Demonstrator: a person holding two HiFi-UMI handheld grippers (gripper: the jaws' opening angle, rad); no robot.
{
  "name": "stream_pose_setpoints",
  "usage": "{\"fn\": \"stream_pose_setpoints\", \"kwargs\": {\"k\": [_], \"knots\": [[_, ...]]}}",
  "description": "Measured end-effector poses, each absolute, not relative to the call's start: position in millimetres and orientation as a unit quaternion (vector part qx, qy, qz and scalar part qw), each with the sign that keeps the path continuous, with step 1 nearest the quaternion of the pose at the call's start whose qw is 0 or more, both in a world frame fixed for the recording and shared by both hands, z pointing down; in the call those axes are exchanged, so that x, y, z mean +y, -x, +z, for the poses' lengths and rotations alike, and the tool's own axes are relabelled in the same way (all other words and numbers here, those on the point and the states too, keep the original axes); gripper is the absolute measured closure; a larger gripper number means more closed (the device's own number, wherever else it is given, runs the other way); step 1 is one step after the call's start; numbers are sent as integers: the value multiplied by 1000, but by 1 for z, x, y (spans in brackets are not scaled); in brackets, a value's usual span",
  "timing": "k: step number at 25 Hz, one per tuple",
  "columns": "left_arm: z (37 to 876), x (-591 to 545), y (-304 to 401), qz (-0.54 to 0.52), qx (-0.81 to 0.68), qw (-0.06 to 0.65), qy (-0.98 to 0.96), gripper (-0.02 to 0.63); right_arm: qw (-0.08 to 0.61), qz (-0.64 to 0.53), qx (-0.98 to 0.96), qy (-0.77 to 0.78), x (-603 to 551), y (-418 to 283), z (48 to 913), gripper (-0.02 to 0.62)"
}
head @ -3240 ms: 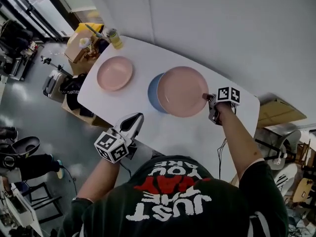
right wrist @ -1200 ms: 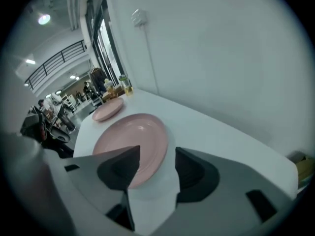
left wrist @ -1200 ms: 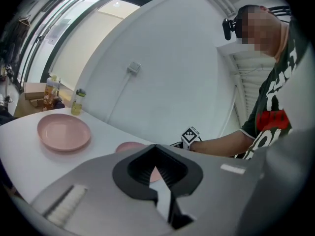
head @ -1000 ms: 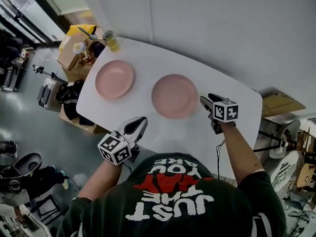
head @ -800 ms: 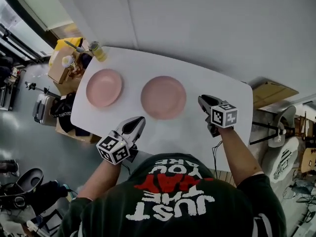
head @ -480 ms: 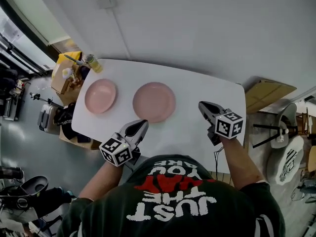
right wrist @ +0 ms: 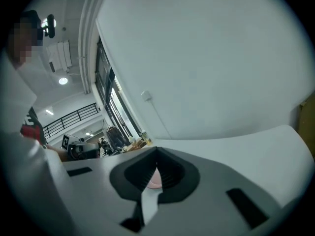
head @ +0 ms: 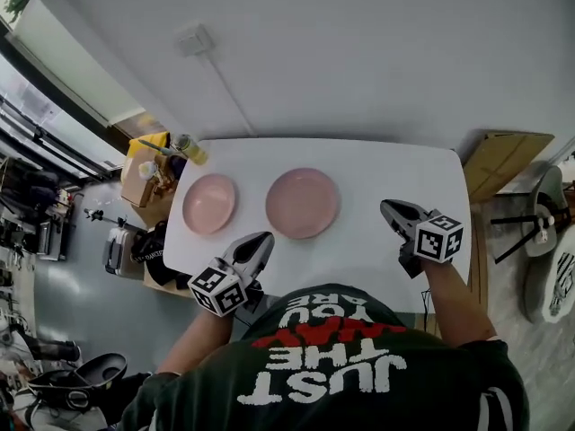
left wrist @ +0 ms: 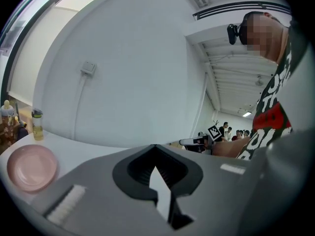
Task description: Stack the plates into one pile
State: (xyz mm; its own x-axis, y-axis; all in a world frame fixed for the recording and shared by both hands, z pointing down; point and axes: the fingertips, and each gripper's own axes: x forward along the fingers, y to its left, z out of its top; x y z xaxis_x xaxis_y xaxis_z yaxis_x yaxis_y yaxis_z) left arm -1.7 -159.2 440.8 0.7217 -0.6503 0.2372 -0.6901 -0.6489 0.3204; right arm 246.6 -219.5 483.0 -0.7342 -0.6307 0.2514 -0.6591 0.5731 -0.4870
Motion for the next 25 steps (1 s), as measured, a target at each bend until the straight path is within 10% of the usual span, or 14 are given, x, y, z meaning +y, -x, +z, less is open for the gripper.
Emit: {"fn": "stream_pose_setpoints", "kwargs": {"k": [11,21,25], "knots": [[497,-228,153,74,-248,213,-942,606,54,309,-803,-506,-236,-107,532,589],[505,-237,140,38,-238,243,-939,606,164,451,-686,-547,-243,-149,633,578],[518,-236,136,55,-255,246,-934,606,187,505,-657,-528,-269,-155,678,478]]}}
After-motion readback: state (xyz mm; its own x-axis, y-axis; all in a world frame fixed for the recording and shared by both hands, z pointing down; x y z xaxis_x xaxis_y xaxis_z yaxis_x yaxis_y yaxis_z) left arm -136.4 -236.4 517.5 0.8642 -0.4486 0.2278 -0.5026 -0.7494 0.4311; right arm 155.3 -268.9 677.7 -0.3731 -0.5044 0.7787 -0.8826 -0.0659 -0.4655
